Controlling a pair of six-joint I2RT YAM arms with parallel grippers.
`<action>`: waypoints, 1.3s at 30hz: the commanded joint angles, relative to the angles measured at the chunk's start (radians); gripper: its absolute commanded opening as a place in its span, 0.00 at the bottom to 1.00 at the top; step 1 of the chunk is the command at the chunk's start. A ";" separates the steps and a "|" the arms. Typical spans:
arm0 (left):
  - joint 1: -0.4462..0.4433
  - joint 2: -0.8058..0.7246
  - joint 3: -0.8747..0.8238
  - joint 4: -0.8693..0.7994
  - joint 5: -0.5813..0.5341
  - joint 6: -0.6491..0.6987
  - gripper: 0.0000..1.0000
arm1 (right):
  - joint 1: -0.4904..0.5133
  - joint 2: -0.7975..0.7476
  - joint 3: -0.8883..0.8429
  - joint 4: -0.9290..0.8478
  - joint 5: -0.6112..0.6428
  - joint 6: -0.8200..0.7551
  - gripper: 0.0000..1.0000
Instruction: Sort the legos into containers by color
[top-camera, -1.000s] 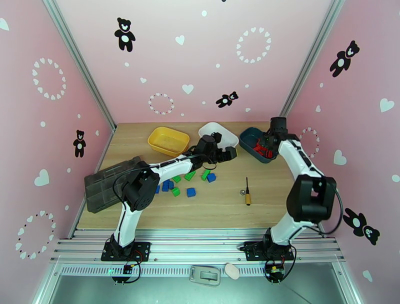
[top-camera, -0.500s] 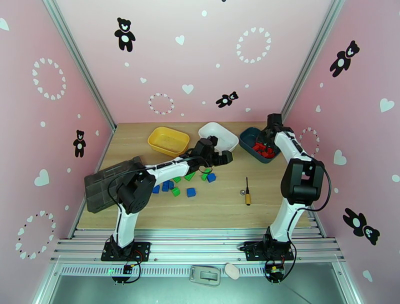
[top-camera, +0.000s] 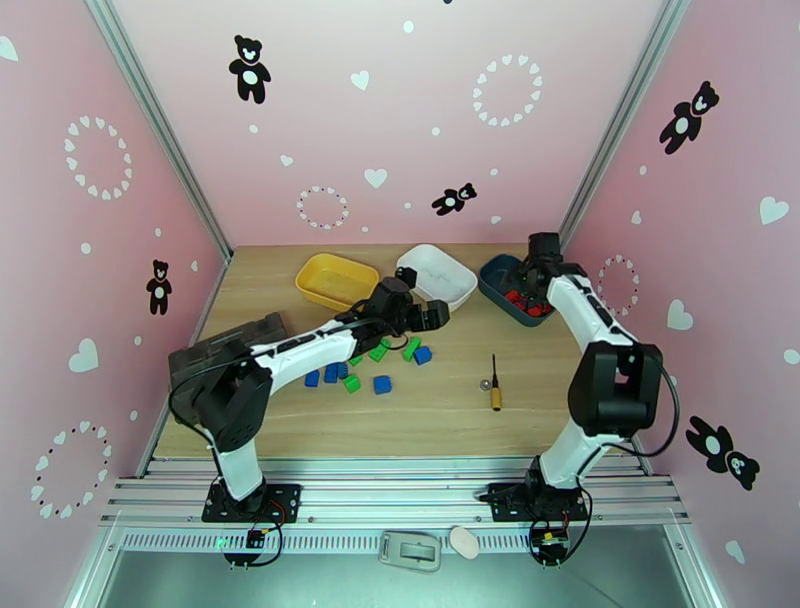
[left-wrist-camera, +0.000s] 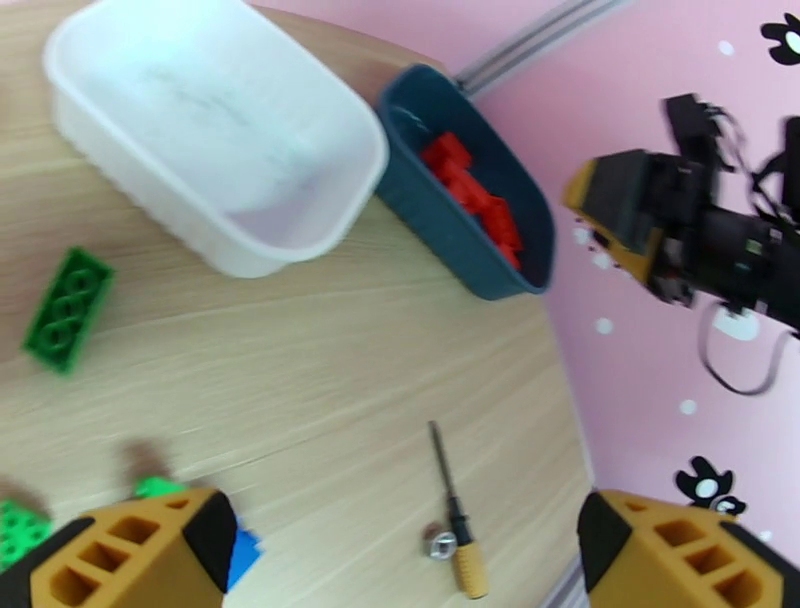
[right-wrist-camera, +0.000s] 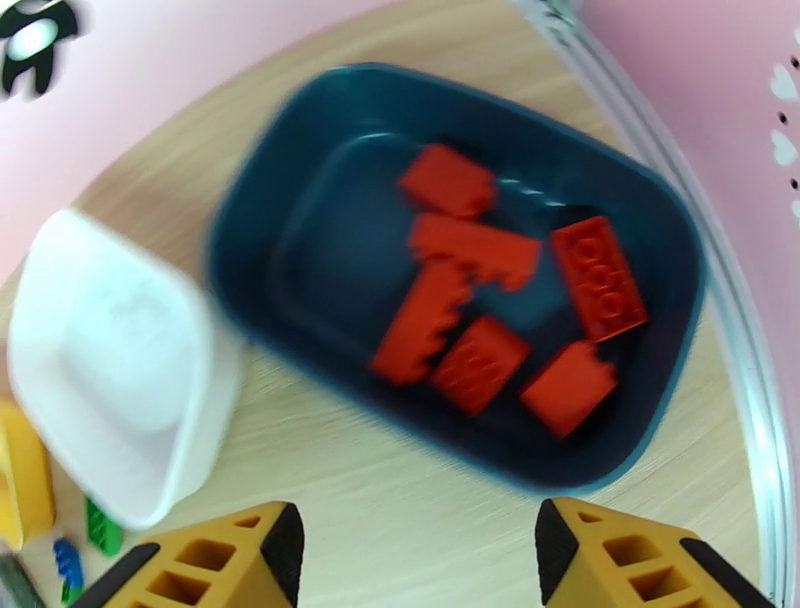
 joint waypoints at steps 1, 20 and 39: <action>0.014 -0.077 -0.061 -0.067 -0.093 0.047 0.96 | 0.057 -0.057 -0.040 0.020 -0.033 -0.020 0.67; 0.121 -0.439 -0.539 -0.055 -0.139 -0.027 0.98 | 0.596 -0.022 -0.289 0.027 -0.037 -0.110 0.76; 0.128 -0.494 -0.598 -0.061 -0.156 -0.036 0.98 | 0.641 0.214 -0.213 0.039 0.044 -0.102 0.72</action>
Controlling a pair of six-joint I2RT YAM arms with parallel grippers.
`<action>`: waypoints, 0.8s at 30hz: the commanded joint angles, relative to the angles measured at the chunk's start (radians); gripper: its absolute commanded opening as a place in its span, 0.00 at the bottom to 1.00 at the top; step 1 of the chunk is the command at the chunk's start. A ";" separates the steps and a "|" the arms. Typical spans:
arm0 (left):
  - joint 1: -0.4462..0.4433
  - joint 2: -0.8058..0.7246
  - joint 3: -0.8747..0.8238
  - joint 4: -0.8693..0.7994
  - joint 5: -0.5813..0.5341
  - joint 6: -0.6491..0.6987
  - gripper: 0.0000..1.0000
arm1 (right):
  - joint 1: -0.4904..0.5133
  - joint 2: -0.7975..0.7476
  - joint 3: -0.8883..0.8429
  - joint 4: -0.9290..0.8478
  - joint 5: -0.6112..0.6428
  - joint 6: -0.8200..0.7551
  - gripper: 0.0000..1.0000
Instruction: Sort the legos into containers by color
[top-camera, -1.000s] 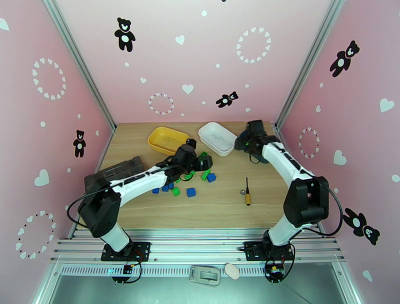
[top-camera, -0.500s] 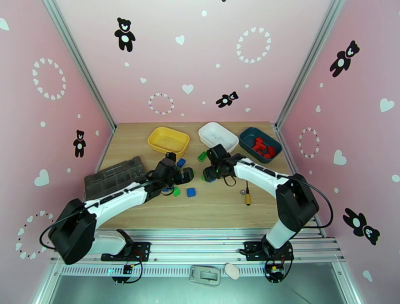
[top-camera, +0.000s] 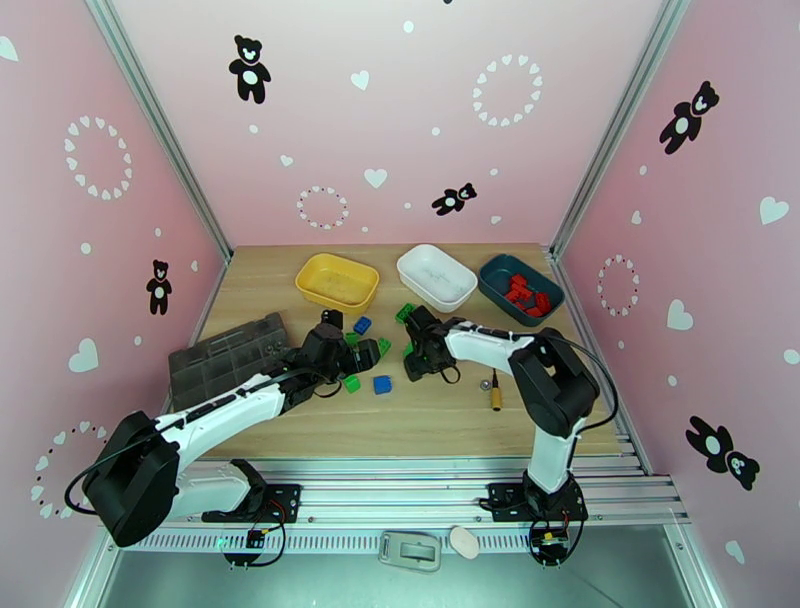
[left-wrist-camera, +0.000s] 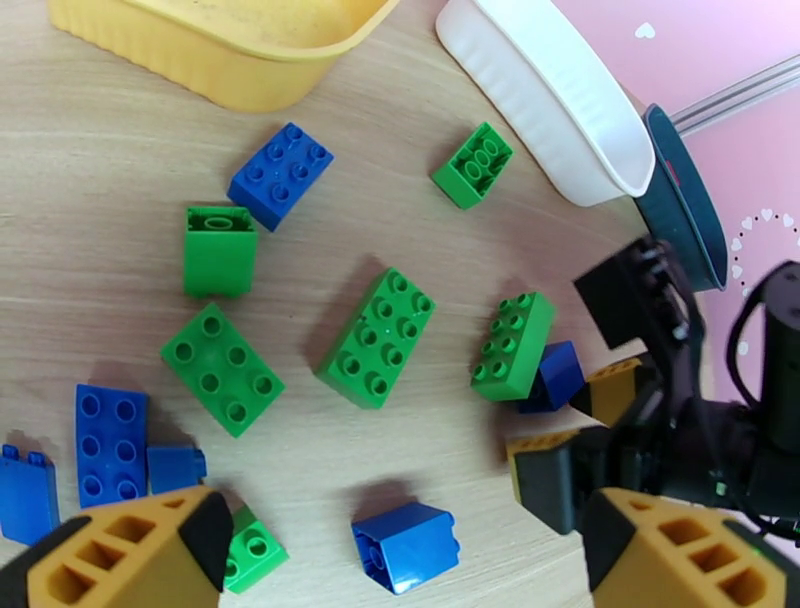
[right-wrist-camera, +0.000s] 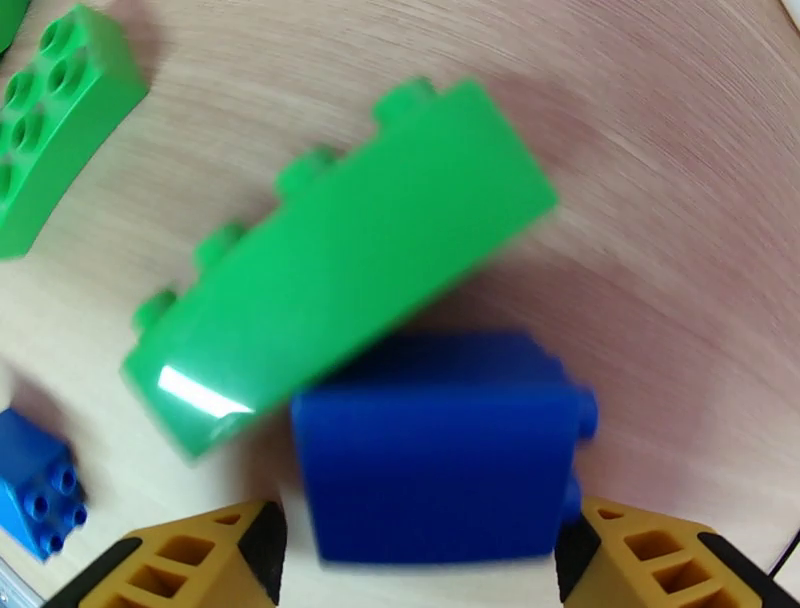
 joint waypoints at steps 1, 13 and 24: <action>0.006 0.017 0.007 0.008 -0.006 -0.007 0.98 | -0.011 0.050 0.059 0.001 0.035 0.012 0.72; 0.005 0.164 0.089 0.076 0.066 -0.017 0.98 | -0.047 0.031 0.098 -0.016 -0.009 0.015 0.50; 0.005 0.447 0.356 0.170 0.217 -0.071 0.97 | -0.153 -0.148 0.077 -0.048 -0.049 0.028 0.41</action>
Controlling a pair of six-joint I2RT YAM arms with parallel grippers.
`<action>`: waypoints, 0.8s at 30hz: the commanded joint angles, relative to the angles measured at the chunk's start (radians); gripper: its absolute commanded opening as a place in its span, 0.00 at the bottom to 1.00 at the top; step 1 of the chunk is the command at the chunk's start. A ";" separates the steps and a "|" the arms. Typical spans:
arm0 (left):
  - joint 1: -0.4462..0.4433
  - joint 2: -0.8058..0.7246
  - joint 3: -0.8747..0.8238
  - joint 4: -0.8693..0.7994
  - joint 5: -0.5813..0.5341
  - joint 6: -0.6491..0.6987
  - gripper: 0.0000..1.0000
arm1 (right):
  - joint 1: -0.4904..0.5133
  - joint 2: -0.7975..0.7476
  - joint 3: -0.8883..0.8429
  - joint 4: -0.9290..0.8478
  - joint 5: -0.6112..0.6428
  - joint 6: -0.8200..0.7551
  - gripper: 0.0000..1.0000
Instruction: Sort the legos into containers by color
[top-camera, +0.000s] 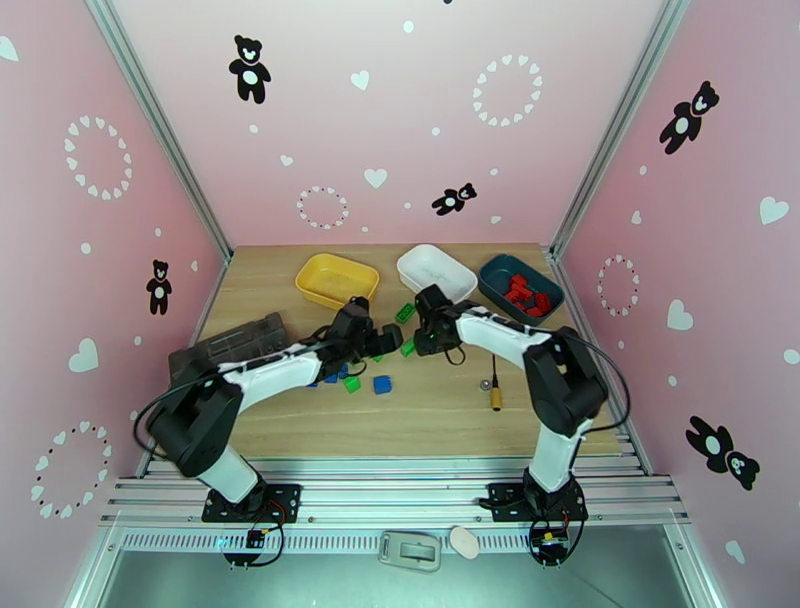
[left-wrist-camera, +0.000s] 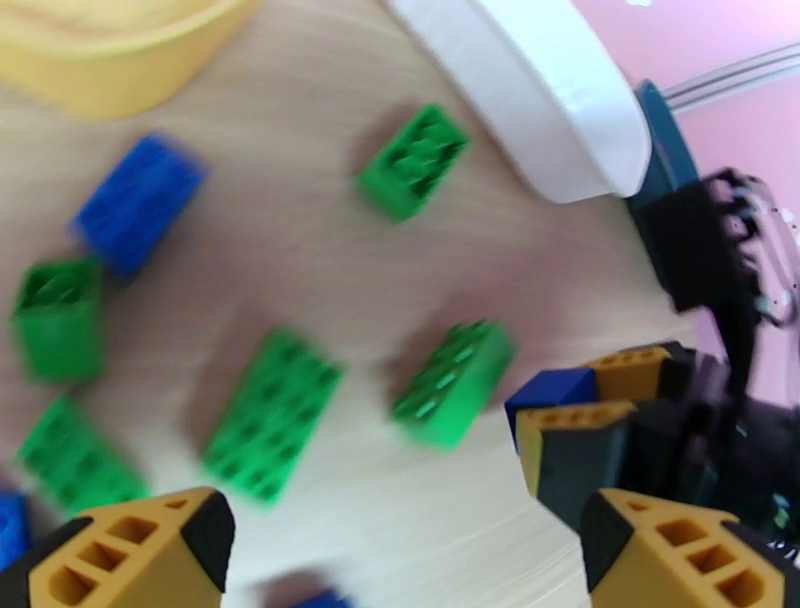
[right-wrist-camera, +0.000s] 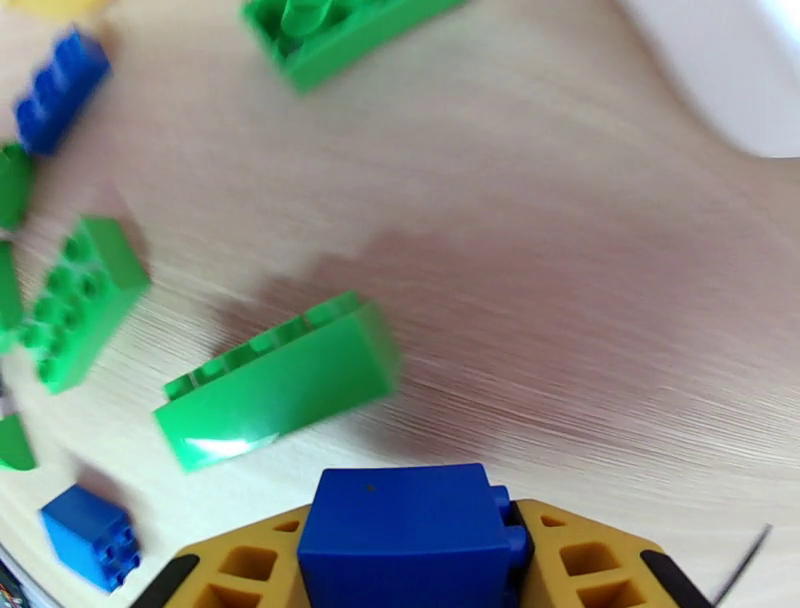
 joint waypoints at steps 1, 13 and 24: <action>0.006 0.070 0.104 0.054 0.083 -0.036 0.97 | -0.049 -0.072 0.009 -0.030 -0.013 0.017 0.41; 0.013 0.303 0.469 0.054 0.155 -0.116 0.97 | -0.232 0.026 0.274 -0.022 -0.039 0.110 0.42; 0.075 0.305 0.475 0.033 0.148 -0.110 0.96 | -0.246 0.292 0.639 -0.137 -0.013 0.122 0.48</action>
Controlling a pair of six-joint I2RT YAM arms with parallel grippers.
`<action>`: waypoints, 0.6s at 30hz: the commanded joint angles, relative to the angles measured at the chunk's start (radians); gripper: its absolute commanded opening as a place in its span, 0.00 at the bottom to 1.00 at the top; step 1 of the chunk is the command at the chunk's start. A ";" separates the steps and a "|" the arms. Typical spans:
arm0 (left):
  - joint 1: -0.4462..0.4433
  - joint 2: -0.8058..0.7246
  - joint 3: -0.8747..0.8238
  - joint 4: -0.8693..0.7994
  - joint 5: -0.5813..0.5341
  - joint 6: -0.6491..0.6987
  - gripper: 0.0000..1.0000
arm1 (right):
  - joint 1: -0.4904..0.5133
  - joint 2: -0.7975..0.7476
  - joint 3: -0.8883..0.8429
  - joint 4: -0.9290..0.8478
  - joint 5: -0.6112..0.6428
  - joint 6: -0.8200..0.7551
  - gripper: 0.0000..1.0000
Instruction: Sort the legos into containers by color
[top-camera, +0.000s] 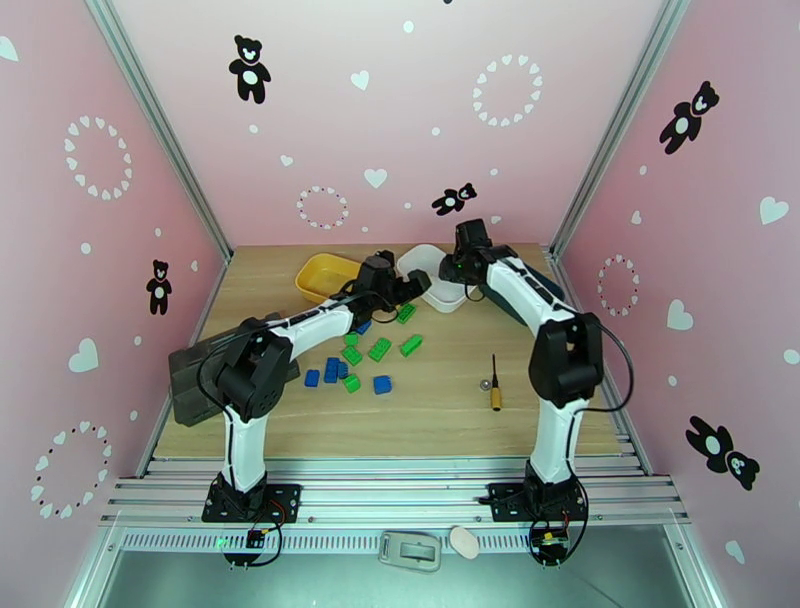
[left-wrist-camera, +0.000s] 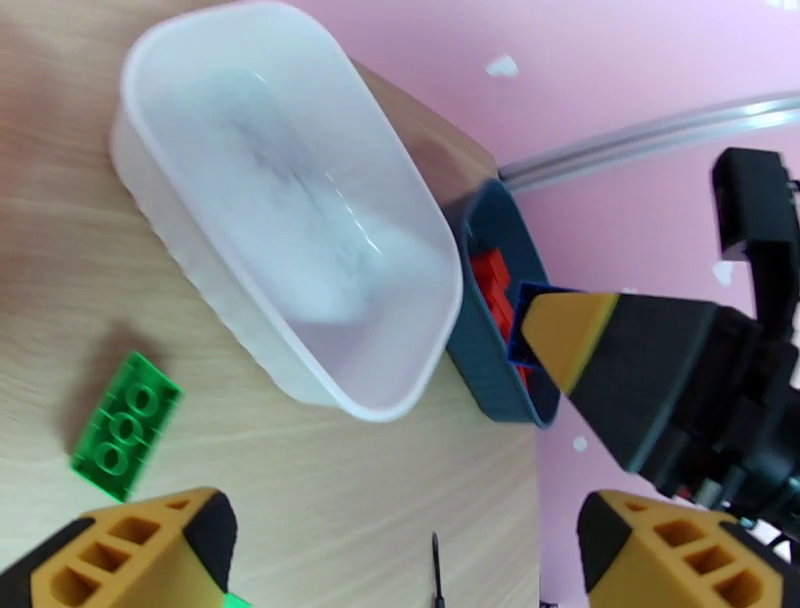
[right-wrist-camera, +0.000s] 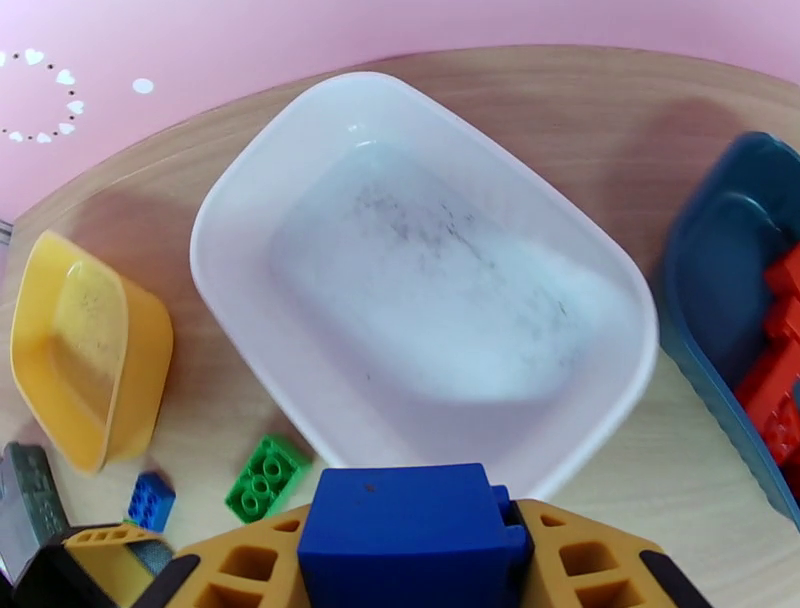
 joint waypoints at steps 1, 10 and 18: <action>0.007 -0.031 -0.026 -0.032 -0.002 0.025 0.96 | 0.000 0.070 0.089 -0.075 0.016 0.008 0.49; 0.006 -0.068 -0.070 -0.057 -0.030 0.054 0.95 | -0.001 0.075 0.116 -0.098 0.014 -0.004 0.63; 0.006 -0.186 -0.183 -0.090 -0.114 0.106 0.95 | 0.048 -0.085 -0.046 -0.045 0.025 -0.031 0.63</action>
